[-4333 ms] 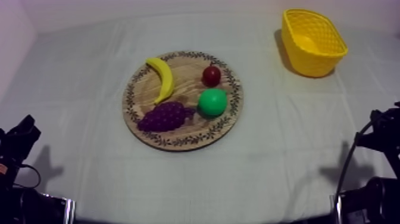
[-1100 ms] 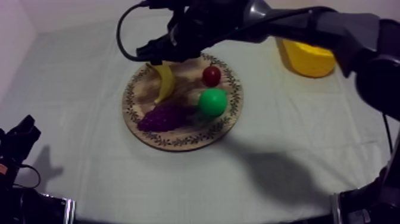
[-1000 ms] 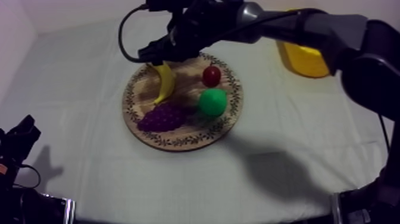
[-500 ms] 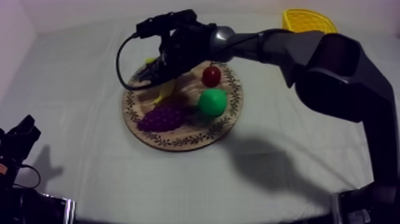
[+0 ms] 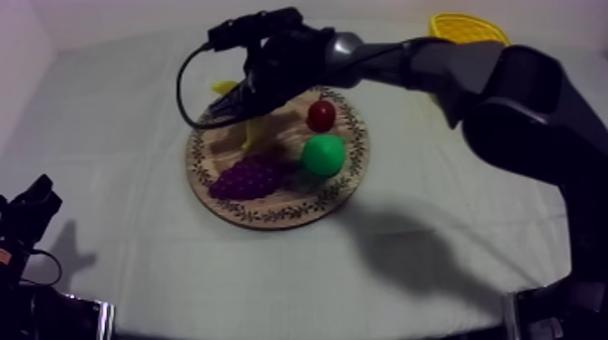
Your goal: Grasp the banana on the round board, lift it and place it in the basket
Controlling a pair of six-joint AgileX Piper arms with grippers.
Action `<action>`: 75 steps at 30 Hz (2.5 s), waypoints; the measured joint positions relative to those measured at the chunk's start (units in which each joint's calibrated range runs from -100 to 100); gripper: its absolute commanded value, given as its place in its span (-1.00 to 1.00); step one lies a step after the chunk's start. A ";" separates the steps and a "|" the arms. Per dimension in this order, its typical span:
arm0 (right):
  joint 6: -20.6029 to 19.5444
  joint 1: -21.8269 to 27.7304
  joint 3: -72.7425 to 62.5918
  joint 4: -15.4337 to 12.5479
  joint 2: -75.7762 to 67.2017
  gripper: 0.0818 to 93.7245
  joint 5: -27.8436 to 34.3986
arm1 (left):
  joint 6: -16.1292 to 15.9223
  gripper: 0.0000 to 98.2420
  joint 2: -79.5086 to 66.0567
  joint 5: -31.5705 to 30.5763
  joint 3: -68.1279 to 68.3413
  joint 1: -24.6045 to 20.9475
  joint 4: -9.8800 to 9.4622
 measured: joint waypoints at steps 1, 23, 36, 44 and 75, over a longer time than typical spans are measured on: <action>0.00 0.23 1.18 0.00 -1.64 -0.62 0.17 | 0.00 -1.00 0.00 0.00 0.00 0.00 0.00; 15.45 24.71 20.47 -11.08 -40.82 -0.63 3.65 | 0.00 -1.00 0.00 0.00 0.00 0.00 0.00; 13.84 35.89 44.21 -8.99 -45.99 -0.61 -8.53 | 0.00 -1.00 0.00 0.00 0.00 0.00 0.00; 18.24 37.77 46.89 -11.48 -43.73 -0.60 -11.54 | 0.00 -1.00 0.00 0.00 0.00 0.00 0.00; 16.70 35.41 34.05 -9.67 -23.57 -0.39 -16.27 | 0.00 -1.00 0.00 0.00 0.00 0.00 0.00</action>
